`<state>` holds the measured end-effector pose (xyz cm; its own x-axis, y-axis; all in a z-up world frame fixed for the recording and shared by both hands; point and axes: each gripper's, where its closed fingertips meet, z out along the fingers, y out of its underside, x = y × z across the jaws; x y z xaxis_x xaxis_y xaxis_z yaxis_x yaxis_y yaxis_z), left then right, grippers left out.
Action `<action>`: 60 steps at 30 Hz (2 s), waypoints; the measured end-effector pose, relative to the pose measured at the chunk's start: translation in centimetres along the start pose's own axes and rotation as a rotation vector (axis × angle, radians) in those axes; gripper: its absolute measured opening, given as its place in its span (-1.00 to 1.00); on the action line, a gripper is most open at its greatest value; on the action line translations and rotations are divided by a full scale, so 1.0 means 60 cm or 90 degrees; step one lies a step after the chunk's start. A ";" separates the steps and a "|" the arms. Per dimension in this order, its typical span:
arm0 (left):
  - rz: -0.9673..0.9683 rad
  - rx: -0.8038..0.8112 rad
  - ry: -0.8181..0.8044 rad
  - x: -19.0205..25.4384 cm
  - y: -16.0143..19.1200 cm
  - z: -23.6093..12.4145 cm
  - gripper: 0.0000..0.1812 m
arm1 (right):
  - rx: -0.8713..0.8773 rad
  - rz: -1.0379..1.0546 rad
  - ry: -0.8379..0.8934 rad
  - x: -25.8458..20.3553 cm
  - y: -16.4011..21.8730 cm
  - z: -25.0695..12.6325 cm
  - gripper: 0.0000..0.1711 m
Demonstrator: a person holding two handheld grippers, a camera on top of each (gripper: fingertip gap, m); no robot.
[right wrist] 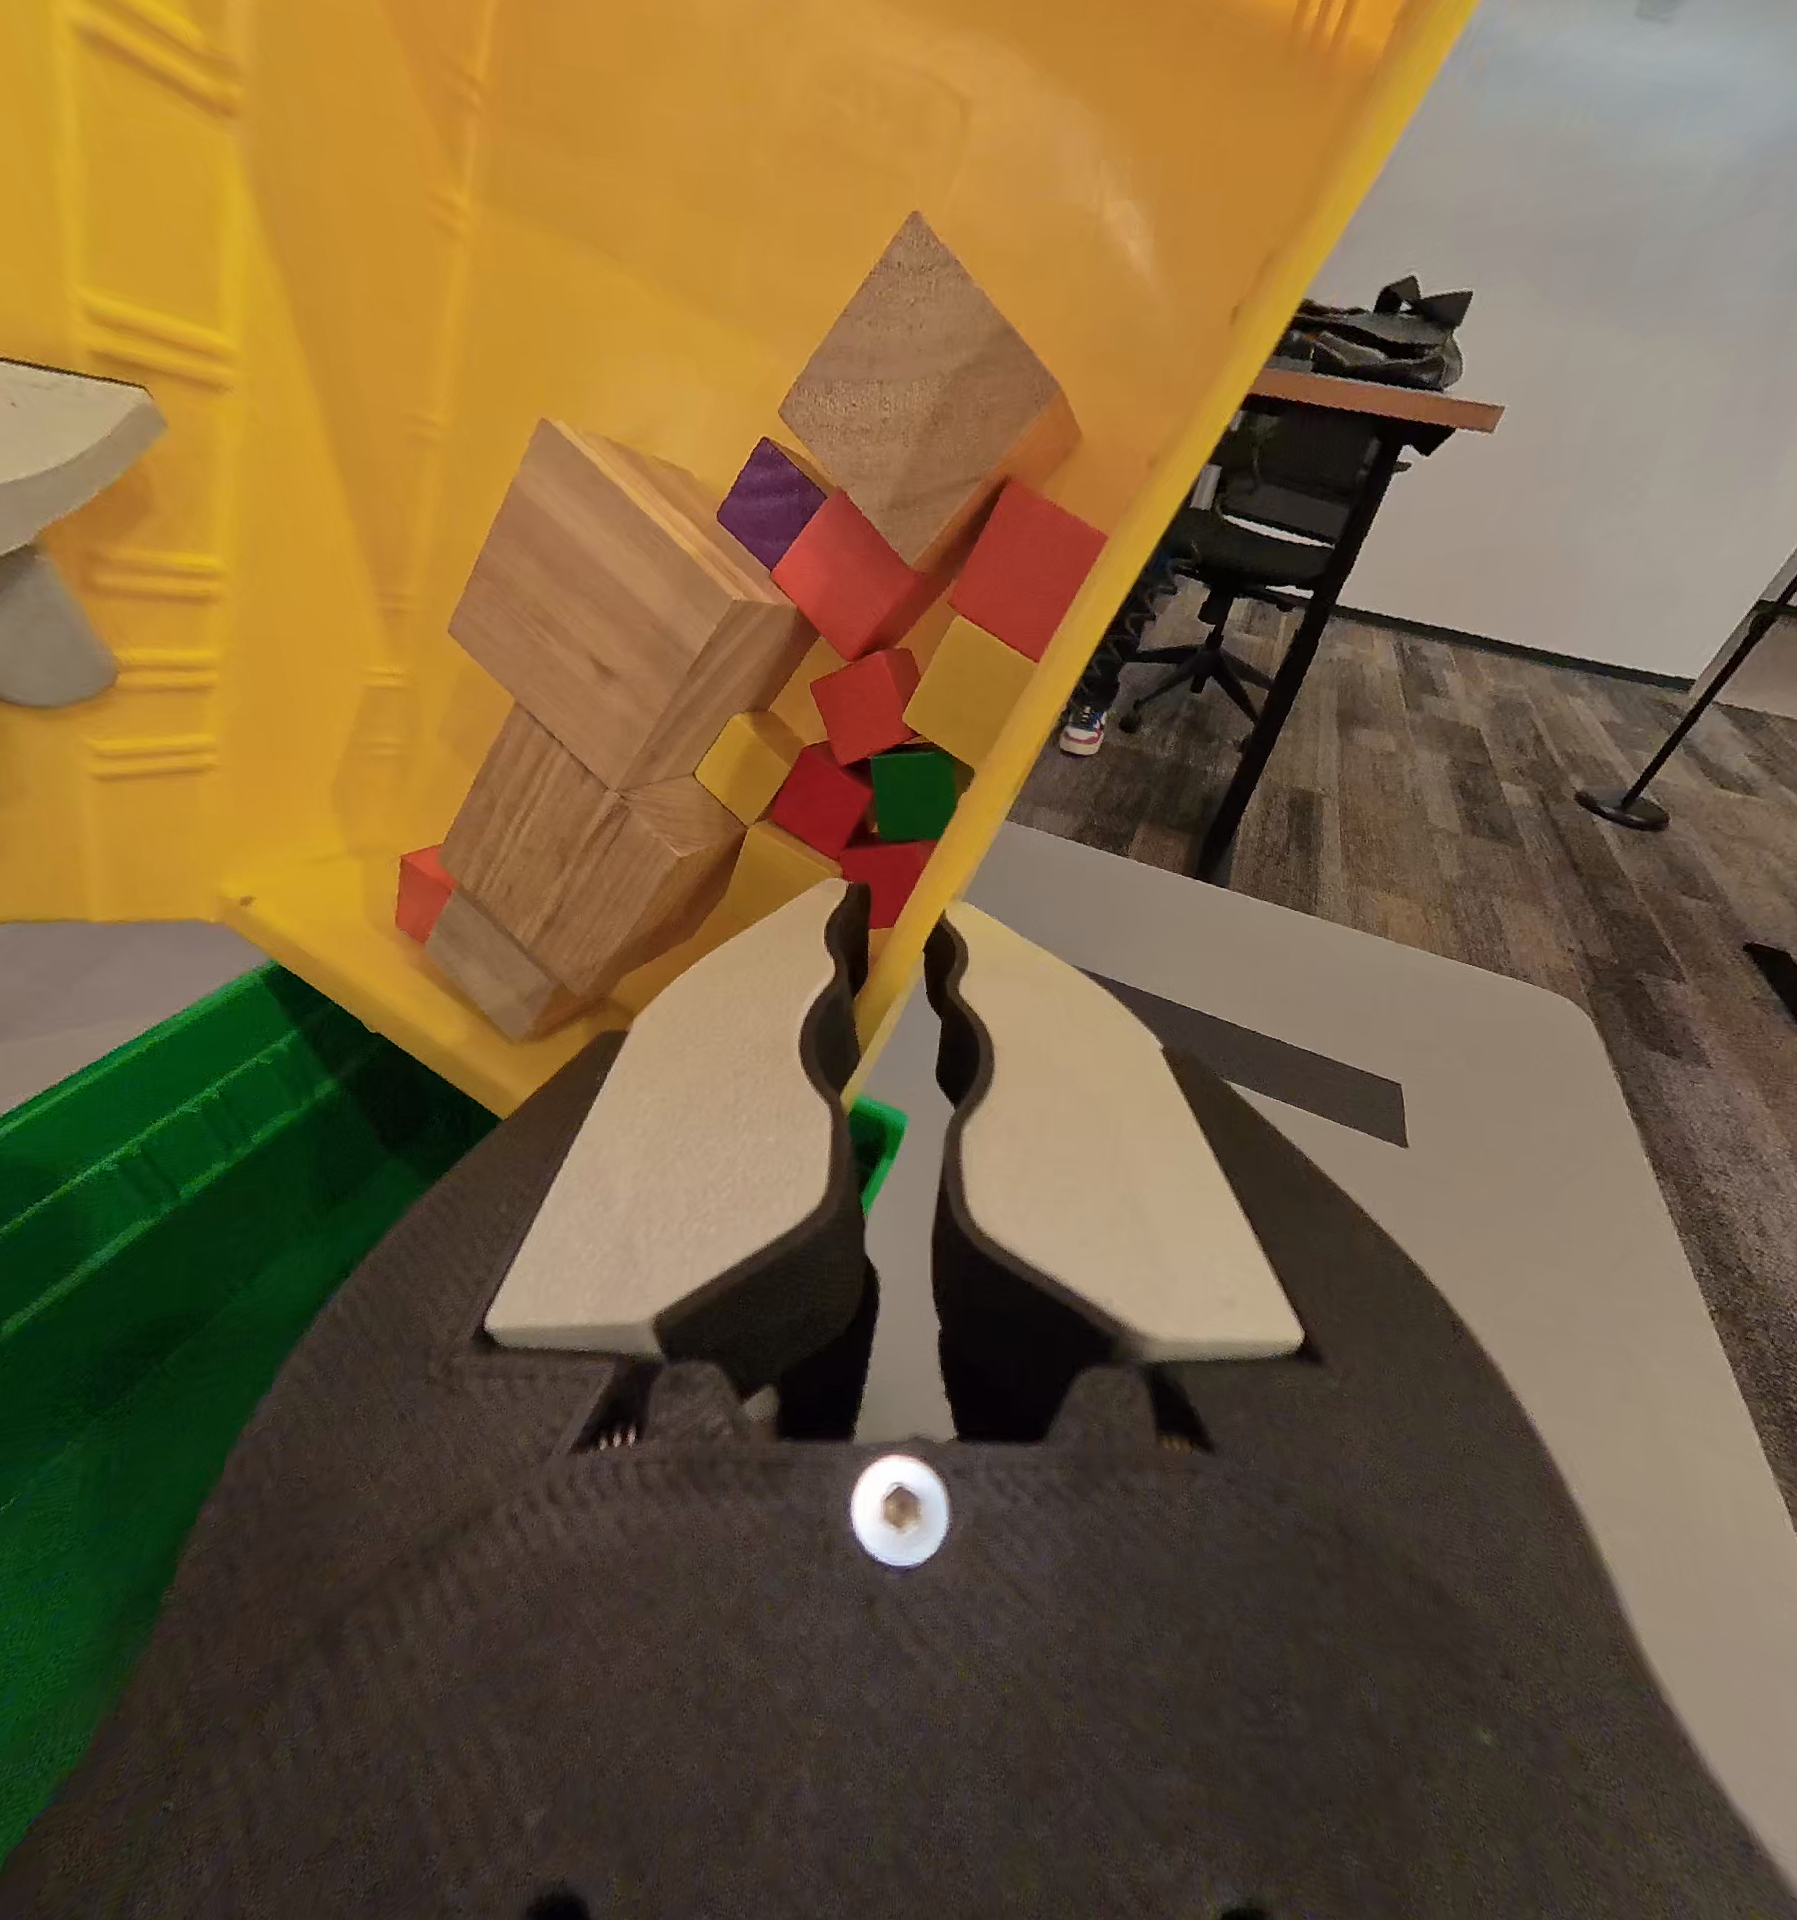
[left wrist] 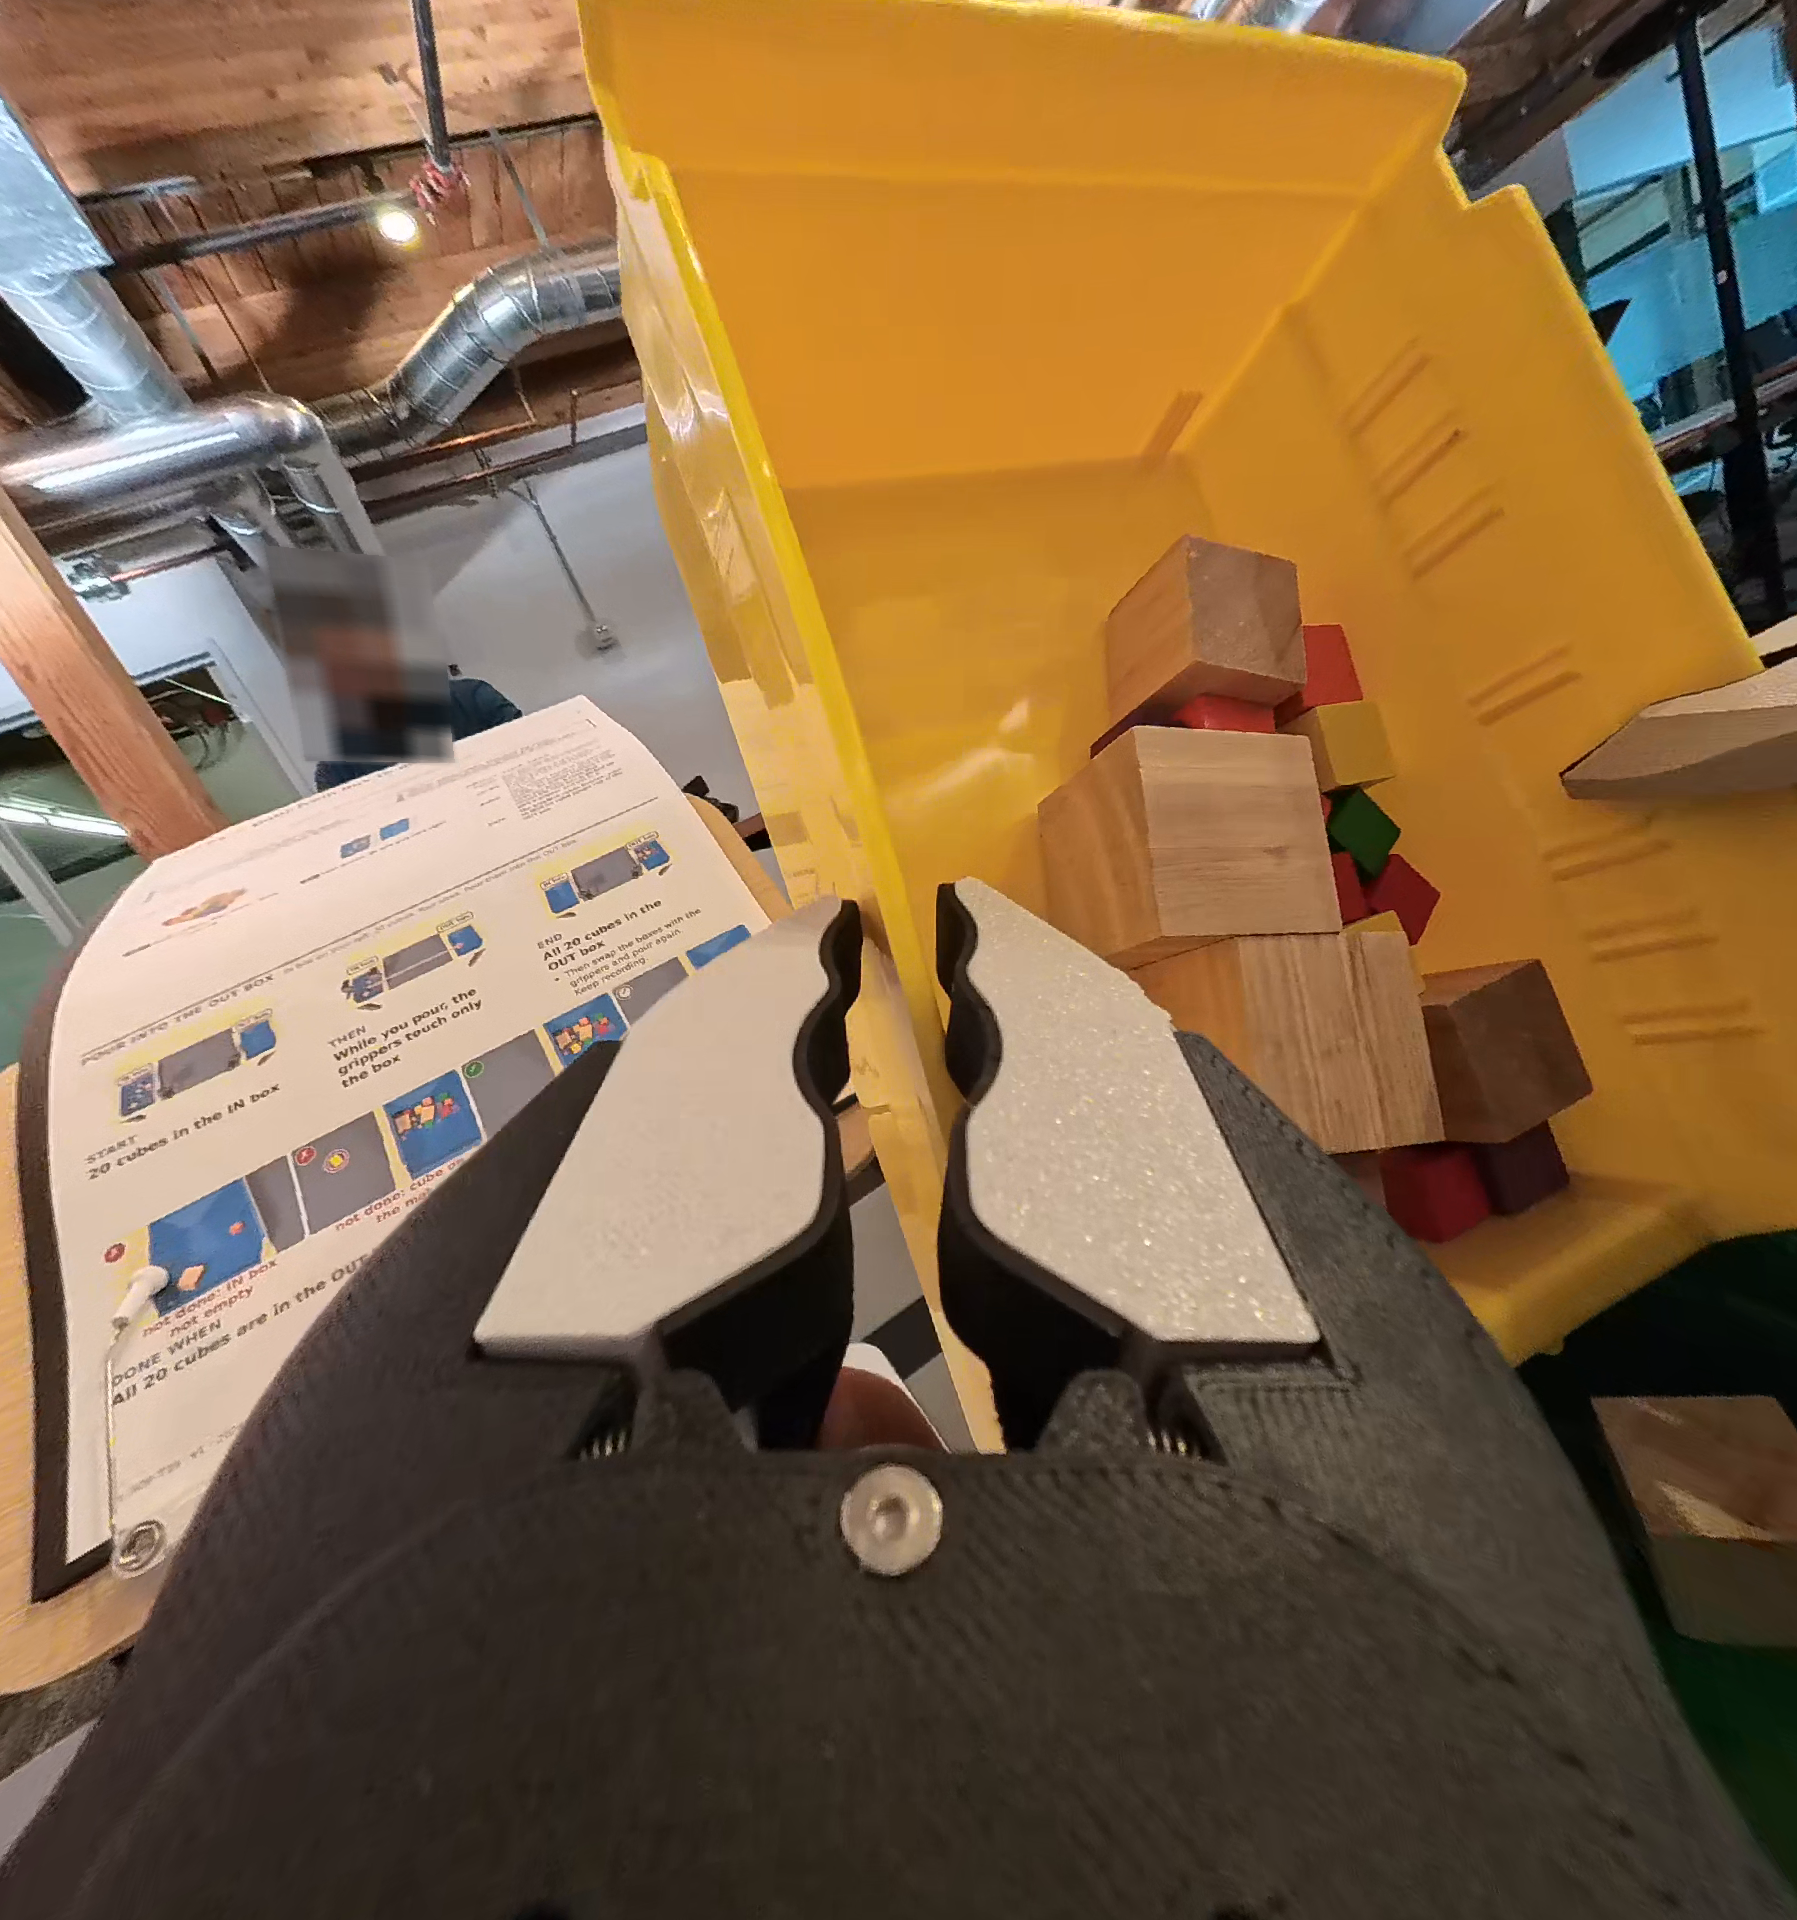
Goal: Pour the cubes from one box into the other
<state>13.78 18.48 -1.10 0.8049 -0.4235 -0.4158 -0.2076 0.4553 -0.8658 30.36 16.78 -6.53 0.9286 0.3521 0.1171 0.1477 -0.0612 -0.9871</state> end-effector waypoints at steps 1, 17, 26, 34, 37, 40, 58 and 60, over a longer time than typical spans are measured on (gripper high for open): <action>0.000 0.004 0.000 0.001 -0.001 -0.001 -0.85 | 0.003 0.002 -0.002 0.001 -0.001 -0.001 -0.95; 0.021 0.035 -0.010 0.010 -0.005 -0.004 -0.84 | 0.029 0.038 -0.021 0.009 -0.008 -0.003 -0.95; 0.014 0.038 -0.035 0.012 0.018 -0.014 -0.85 | 0.043 0.040 -0.025 0.001 -0.007 -0.004 -0.94; 0.029 0.053 -0.044 0.016 0.008 -0.012 -0.85 | 0.047 0.048 -0.027 0.007 -0.006 -0.003 -0.94; 0.038 0.061 -0.051 0.016 0.009 -0.014 -0.85 | 0.057 0.056 -0.028 0.006 -0.010 -0.006 -0.94; 0.038 0.060 -0.054 0.015 0.010 -0.014 -0.86 | 0.053 0.046 -0.027 0.005 -0.008 -0.005 -0.94; 0.038 0.059 -0.077 0.014 0.017 -0.014 -0.86 | 0.065 0.044 -0.018 0.007 -0.013 -0.001 -0.94; 0.039 0.057 -0.082 0.012 0.019 -0.013 -0.86 | 0.066 0.043 -0.014 0.006 -0.014 -0.002 -0.94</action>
<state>13.69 18.07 -2.59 0.8579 -0.2919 -0.4230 -0.2124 0.5481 -0.8090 30.64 16.85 -5.66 0.9272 0.3713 0.0490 0.0482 0.0114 -0.9988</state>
